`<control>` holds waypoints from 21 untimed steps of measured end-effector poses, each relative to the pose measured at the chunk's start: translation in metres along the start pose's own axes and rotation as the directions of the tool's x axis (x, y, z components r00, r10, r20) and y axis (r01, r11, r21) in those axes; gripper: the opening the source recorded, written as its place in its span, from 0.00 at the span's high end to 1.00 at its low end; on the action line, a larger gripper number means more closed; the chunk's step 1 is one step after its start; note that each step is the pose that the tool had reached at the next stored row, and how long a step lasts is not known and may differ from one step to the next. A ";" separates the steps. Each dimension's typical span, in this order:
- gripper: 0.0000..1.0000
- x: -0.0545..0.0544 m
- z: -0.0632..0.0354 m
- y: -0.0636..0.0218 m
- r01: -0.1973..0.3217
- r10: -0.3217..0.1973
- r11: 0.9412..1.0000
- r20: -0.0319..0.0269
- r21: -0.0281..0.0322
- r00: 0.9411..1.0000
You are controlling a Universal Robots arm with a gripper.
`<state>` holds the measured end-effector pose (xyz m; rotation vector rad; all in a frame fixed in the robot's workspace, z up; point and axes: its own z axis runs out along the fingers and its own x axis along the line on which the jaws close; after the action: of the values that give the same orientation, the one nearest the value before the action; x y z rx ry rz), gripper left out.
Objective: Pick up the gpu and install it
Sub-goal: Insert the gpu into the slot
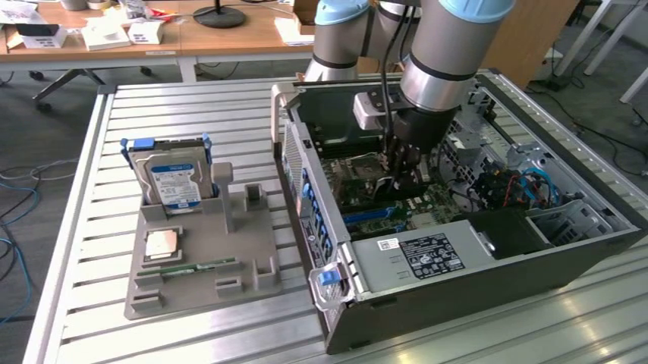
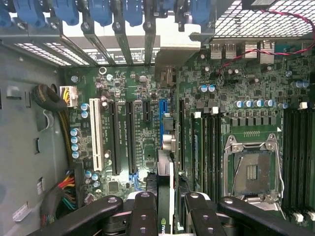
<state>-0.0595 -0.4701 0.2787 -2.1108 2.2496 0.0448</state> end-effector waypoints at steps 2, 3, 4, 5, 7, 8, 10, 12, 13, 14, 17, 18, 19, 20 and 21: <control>0.74 0.001 0.0008 0.0003 0.000 0.000 1.000 0.000 0.000 1.000; 0.74 0.001 0.0014 0.0004 0.000 0.000 1.000 0.000 0.000 1.000; 0.74 0.001 0.0017 0.0004 0.000 0.000 1.000 0.000 0.000 1.000; 0.74 0.001 0.0016 0.0004 0.000 0.000 1.000 0.000 0.000 1.000; 0.74 0.001 0.0017 0.0004 0.000 0.000 1.000 0.000 0.000 1.000; 0.74 0.001 0.0022 0.0004 0.000 0.000 1.000 0.000 0.000 1.000; 0.74 0.001 0.0041 0.0005 0.000 0.000 1.000 0.000 0.000 1.000; 0.74 0.001 0.0060 0.0005 0.000 0.000 1.000 0.000 0.000 1.000; 0.74 0.001 0.0070 0.0005 0.000 0.000 1.000 0.000 0.000 1.000; 0.74 0.001 0.0077 0.0006 0.000 0.000 1.000 0.000 0.000 1.000; 0.74 0.001 0.0078 0.0018 0.000 0.000 1.000 0.000 0.000 1.000; 0.74 0.001 0.0079 0.0024 0.000 0.000 1.000 0.000 0.000 1.000; 0.74 0.001 0.0079 0.0029 0.000 0.000 1.000 0.000 0.000 1.000; 0.74 0.001 0.0079 0.0033 0.000 0.000 1.000 0.000 0.000 1.000; 0.74 0.001 0.0081 0.0038 0.000 0.000 1.000 0.000 0.000 1.000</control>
<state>-0.0632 -0.4706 0.2704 -2.1104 2.2498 0.0449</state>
